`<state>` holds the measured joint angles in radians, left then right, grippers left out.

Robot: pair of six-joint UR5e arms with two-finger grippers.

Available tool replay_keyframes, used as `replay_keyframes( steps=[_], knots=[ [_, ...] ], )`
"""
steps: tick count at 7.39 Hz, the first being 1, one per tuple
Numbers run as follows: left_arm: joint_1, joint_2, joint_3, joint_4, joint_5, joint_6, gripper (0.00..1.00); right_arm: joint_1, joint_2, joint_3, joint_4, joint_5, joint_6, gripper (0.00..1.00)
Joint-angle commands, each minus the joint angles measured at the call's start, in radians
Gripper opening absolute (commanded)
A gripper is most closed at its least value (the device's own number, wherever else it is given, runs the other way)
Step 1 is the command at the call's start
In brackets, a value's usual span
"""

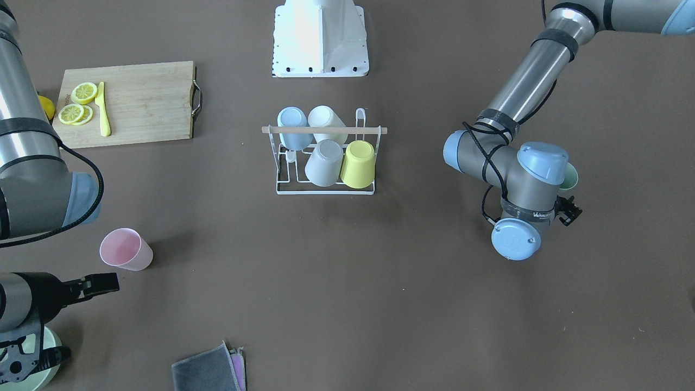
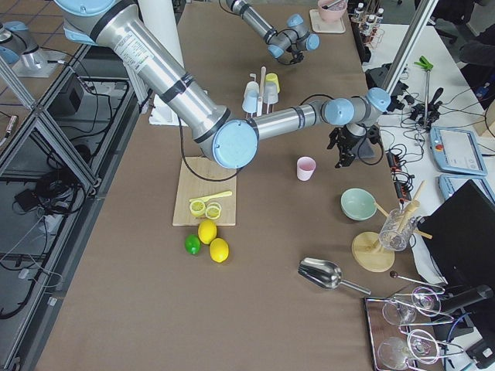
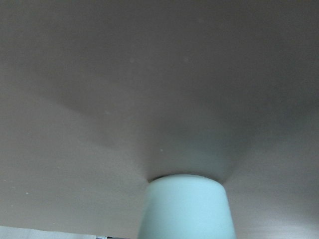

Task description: Place cup on cup holder

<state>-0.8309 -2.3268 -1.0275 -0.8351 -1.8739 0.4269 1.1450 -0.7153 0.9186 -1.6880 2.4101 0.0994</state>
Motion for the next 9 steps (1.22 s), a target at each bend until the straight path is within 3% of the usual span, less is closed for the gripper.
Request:
replay_keyframes(
  steps=[1, 2, 4, 8, 9],
  knots=[
    [0.006, 0.0, 0.004, 0.014, 0.009, 0.001, 0.97, 0.001, 0.113, -0.209, -0.006, 0.014, -0.021, 1.0],
    [0.025, 0.001, 0.007, 0.02, 0.009, 0.0, 0.96, -0.013, 0.161, -0.295, -0.006, 0.014, -0.021, 1.0],
    [0.03, -0.002, 0.015, 0.039, 0.032, 0.001, 0.94, -0.047, 0.195, -0.365, -0.019, 0.006, -0.024, 1.0],
    [0.03, -0.003, 0.009, 0.088, 0.068, 0.047, 0.91, -0.094, 0.201, -0.366, -0.224, 0.015, -0.139, 1.0],
    [0.03, -0.003, 0.009, 0.088, 0.068, 0.049, 0.85, -0.112, 0.197, -0.369, -0.252, 0.015, -0.183, 1.0]
  ],
)
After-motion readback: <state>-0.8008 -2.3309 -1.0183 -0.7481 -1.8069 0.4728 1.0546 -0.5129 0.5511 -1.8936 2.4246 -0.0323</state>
